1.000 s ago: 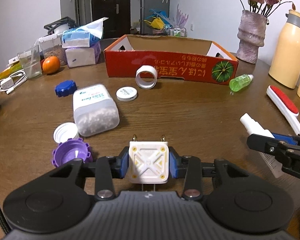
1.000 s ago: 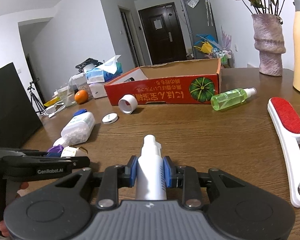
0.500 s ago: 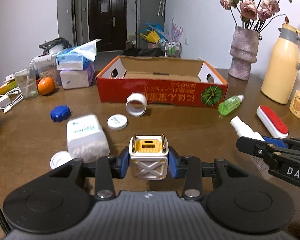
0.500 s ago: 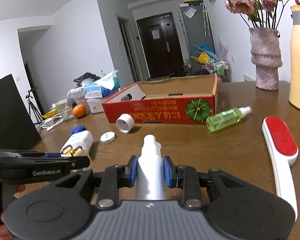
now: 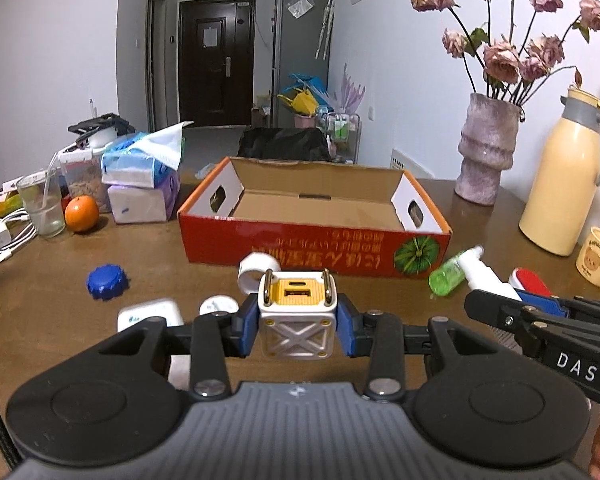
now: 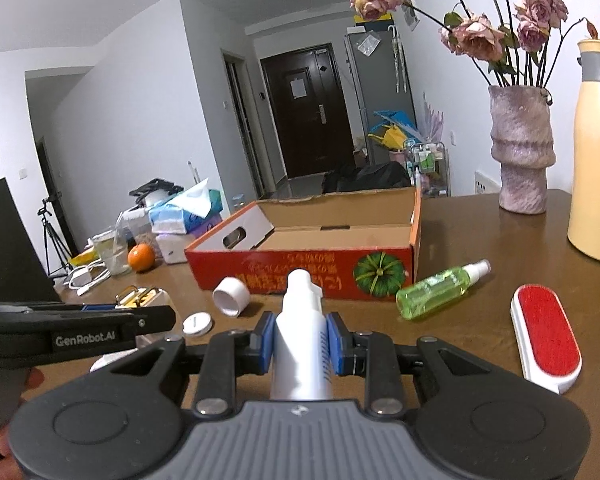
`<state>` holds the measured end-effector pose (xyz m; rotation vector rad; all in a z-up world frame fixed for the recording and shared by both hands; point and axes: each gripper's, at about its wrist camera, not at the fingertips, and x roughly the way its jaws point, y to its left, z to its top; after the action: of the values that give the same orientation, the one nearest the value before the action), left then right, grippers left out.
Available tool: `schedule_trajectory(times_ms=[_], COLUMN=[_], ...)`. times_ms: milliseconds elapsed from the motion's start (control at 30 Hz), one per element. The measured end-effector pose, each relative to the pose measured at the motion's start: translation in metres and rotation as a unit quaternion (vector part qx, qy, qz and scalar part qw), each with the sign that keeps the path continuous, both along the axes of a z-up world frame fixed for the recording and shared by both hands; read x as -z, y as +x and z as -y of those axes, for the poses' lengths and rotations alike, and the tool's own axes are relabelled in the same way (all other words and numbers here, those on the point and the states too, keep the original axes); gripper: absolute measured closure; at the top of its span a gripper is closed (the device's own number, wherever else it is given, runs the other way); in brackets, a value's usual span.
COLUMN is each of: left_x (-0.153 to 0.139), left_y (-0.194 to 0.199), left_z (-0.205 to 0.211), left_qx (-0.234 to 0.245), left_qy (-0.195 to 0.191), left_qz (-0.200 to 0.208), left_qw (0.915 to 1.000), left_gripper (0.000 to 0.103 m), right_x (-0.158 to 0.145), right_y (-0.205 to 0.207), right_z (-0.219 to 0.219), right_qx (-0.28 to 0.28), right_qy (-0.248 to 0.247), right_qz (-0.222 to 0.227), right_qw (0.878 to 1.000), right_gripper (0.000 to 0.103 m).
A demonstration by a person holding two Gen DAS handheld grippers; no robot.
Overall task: Organize rigid objects
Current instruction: 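Carry the charger and spray bottle into the cardboard box with both tools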
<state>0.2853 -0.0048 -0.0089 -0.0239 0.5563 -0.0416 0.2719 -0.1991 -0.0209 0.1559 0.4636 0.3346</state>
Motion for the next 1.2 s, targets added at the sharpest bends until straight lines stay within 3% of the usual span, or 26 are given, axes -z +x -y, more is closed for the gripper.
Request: schedule_trajectory(times_ms=[733, 1200], left_x=[-0.022, -0.022], left_y=[0.077, 0.131], left_z=[0.016, 0.016], left_qx=[-0.011, -0.045], left_qy=[-0.009, -0.019], left_qz=[0.03, 0.035], left_qw=[0.9995, 0.9982], left_gripper=[0.063, 0.063], right_x=[-0.022, -0.022], right_y=[0.075, 0.127], right_z=[0.002, -0.002], right_qx=[0.045, 0.069], right_qy=[0.002, 0.001], right_qz=[0.025, 0.028], right_qw=[0.999, 0.997], right_gripper=[0.077, 0.077])
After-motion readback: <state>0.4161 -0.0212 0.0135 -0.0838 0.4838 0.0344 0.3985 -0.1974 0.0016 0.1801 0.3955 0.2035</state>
